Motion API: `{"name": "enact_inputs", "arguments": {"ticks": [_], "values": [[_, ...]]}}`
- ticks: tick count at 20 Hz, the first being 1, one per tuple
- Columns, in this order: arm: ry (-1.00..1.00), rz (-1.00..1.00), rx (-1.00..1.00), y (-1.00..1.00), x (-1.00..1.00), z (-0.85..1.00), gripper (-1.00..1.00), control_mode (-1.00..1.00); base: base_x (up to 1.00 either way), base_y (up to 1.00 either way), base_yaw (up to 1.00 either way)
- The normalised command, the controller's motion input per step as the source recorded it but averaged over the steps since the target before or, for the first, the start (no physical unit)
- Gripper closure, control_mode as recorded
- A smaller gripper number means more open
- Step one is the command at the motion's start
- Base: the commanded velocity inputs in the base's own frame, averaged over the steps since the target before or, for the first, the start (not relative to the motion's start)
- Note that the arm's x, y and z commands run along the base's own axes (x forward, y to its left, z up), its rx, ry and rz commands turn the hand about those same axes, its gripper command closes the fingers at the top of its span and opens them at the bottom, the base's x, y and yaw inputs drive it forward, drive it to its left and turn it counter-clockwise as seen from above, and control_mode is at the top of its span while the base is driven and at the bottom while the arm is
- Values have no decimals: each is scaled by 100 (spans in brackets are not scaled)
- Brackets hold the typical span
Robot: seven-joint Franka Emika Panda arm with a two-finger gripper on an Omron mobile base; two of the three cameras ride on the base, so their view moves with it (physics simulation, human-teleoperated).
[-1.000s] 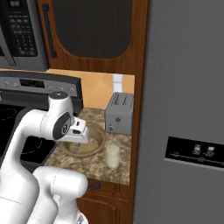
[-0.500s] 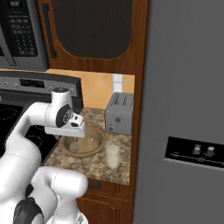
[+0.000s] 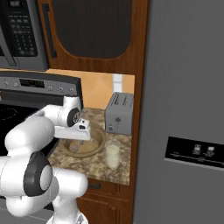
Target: Grab a lemon wedge from the fridge and one ice cube from the ice bowl, and put them in the glass of lemonade.
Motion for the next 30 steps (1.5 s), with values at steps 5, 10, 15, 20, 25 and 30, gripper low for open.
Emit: {"name": "enact_inputs", "arguments": {"ticks": [5,10,15,20,25,30], "values": [[5,14,0,-1,1,-30,-100,-100,0,0,0],[1,22,1,-20,-2,-22,-100,-100,0,0,0],[0,19,4,-13,0,-42,-100,-100,0,0,0],[-6,15,9,0,27,-19,-100,-100,0,0,0],[0,8,4,0,37,0,-100,-100,0,0,0],[-1,1,0,10,12,-2,-100,-100,0,0,0]]}}
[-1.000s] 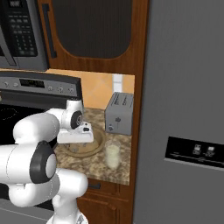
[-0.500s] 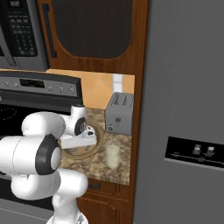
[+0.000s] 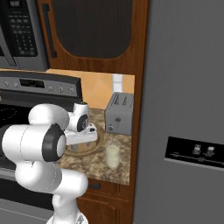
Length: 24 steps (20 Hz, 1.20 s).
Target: Grab a lemon wedge from the fridge and one ice cube from the ice bowl, and put them in the glass of lemonade.
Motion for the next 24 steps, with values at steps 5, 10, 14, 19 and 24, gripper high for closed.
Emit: {"name": "enact_inputs", "arguments": {"ticks": [5,10,14,19,24], "values": [[-2,0,0,26,4,-17,-100,-100,0,0,0],[-6,0,0,0,0,-12,-100,-100,0,0,0],[-8,0,0,0,4,-11,-100,-100,0,0,0],[-2,0,0,0,3,-10,-100,-100,0,0,0],[-1,0,0,0,2,-12,-100,-100,0,0,0]]}}
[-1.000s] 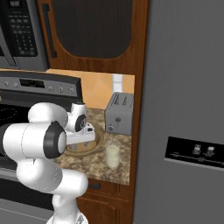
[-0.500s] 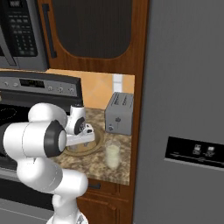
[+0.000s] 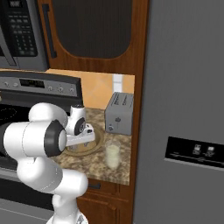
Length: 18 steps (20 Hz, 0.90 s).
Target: Grab a lemon wedge from the fridge and one ice cube from the ice bowl, and put them in the glass of lemonade.
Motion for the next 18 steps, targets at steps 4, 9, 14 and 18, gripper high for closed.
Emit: {"name": "enact_inputs", "arguments": {"ticks": [4,9,14,18], "values": [[0,0,0,0,0,-14,100,-100,0,0,0],[0,0,1,0,0,-12,100,-100,0,0,0],[0,0,0,0,0,-1,100,-100,0,0,0],[0,0,0,0,0,0,100,-100,0,0,0]]}}
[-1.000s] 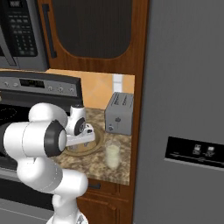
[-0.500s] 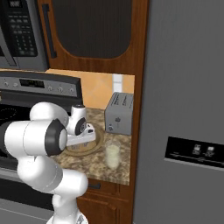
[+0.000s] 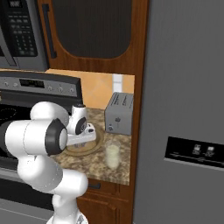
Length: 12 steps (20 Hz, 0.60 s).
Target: Grab a lemon wedge from the fridge and one ice cube from the ice bowl, and put them in the glass of lemonade.
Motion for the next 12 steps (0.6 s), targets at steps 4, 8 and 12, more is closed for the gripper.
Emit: {"name": "enact_inputs", "arguments": {"ticks": [4,8,12], "values": [[-1,-5,1,-14,-63,33,100,-100,0,0,0],[-1,-9,2,-22,-88,86,100,-100,0,0,0],[0,-15,0,-22,-53,90,100,-100,0,0,0]]}}
